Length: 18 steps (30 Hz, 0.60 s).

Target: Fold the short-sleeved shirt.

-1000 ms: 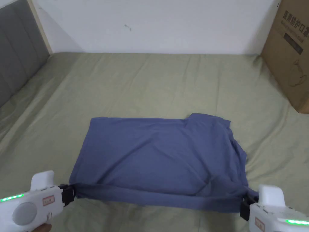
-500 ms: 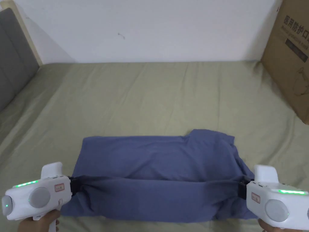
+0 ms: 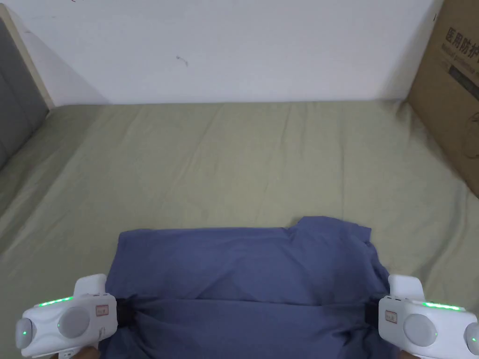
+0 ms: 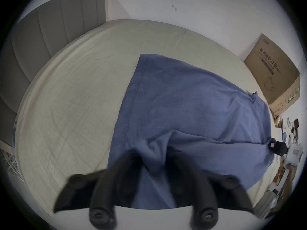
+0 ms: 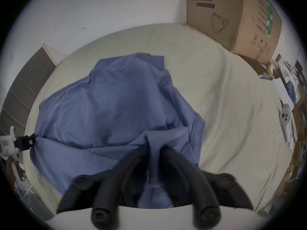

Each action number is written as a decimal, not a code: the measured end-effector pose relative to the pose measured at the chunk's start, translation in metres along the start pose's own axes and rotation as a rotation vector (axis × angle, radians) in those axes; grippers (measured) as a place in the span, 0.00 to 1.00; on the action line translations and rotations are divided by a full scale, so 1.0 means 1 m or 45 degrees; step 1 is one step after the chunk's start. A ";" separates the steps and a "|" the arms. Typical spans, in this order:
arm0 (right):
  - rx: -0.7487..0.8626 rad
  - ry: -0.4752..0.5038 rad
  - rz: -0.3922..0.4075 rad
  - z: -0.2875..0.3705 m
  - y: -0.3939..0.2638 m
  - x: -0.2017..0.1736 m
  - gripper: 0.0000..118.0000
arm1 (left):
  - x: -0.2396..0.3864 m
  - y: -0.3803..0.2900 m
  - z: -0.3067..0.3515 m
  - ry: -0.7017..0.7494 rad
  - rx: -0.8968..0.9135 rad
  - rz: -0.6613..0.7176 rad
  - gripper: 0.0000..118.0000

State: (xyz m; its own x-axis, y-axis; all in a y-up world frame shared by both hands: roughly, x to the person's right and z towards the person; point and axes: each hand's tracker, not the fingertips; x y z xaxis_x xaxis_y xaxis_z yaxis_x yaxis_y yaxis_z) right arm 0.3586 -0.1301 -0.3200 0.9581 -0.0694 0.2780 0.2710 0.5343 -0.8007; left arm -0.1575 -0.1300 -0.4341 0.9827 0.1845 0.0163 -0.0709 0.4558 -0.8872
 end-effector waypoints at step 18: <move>0.911 0.055 0.184 0.258 -0.006 -0.044 0.90 | 0.058 -0.035 0.232 -0.122 0.859 -0.148 0.73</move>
State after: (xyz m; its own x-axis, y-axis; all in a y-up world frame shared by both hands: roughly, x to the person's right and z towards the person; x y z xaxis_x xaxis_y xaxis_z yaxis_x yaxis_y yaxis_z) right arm 0.2911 0.0873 -0.1905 0.9865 0.0180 0.1629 0.0289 0.9594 -0.2807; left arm -0.1375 0.0670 -0.2948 0.9731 0.1640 0.1620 -0.0879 0.9136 -0.3971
